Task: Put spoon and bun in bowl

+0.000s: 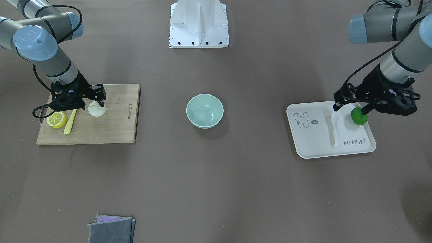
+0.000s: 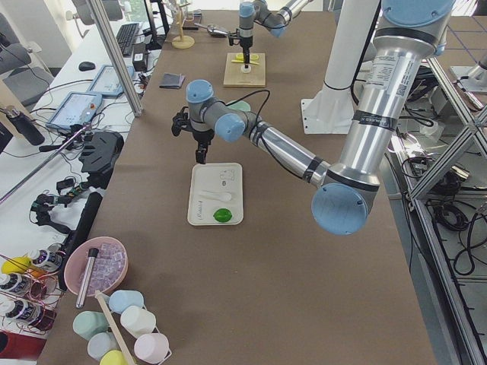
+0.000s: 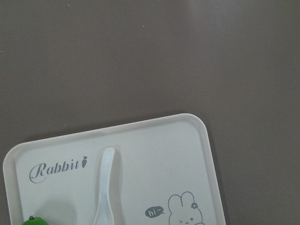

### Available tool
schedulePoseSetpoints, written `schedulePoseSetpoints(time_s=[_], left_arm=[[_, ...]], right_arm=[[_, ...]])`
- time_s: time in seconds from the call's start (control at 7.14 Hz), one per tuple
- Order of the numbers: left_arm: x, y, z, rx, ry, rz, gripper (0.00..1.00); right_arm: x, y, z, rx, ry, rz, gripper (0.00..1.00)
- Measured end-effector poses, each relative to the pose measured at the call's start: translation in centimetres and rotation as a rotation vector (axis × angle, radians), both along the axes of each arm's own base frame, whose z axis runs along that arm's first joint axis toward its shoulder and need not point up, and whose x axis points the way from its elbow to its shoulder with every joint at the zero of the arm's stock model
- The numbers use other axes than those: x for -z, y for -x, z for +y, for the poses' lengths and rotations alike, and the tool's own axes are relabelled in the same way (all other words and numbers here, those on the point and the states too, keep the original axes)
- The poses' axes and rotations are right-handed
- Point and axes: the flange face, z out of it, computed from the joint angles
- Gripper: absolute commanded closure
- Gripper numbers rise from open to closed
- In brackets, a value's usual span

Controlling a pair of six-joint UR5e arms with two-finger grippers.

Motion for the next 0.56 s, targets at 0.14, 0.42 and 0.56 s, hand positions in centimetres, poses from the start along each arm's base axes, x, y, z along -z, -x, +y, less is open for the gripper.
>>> schedulePoseSetpoints(time_s=[0.14, 0.42, 0.56], left_arm=[[0.0, 0.0, 0.0, 0.0, 0.0, 0.0, 0.05], [0.0, -0.1, 0.0, -0.003, -0.001, 0.0, 0.05], [0.0, -0.3, 0.1, -0.006, -0.002, 0.001, 0.05]], right_arm=[[0.1, 0.3, 0.1, 0.006, 0.001, -0.003, 1.0], [0.9, 0.5, 0.2, 0.019, 0.001, -0.021, 1.0], [3.2, 0.9, 0.1, 0.009, 0.004, -0.054, 1.0]])
